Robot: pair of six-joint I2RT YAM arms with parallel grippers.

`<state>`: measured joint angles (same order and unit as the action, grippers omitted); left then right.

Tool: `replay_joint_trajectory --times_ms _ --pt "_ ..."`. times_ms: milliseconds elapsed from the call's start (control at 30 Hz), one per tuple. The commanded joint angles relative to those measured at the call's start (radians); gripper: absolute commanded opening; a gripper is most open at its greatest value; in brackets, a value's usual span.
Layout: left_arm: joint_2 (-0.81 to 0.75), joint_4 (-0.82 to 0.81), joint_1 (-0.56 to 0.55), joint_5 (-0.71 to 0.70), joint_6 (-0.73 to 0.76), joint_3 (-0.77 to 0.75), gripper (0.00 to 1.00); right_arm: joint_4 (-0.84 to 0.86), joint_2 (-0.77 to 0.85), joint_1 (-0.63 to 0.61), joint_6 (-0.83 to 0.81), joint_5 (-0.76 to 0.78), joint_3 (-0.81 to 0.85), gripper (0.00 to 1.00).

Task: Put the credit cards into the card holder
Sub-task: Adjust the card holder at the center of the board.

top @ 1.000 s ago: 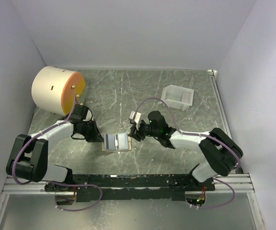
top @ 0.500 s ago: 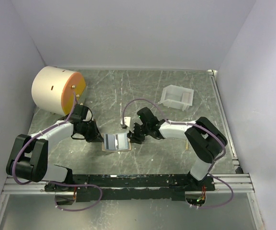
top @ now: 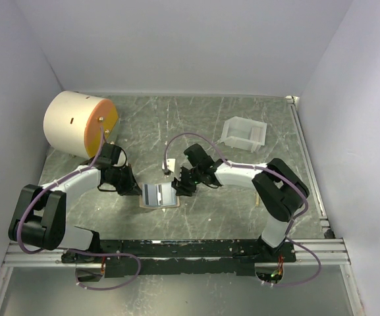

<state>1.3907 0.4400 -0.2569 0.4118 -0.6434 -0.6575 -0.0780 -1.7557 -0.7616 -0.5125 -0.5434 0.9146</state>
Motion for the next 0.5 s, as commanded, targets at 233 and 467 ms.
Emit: replay_joint_trajectory --times_ms 233,467 --pt "-0.002 0.006 0.004 0.004 0.002 -0.014 0.07 -0.059 -0.012 -0.009 0.009 0.011 0.058 0.41" --pt "0.007 0.003 0.004 0.005 0.007 -0.017 0.07 -0.061 -0.061 -0.008 -0.024 -0.006 0.079 0.41"
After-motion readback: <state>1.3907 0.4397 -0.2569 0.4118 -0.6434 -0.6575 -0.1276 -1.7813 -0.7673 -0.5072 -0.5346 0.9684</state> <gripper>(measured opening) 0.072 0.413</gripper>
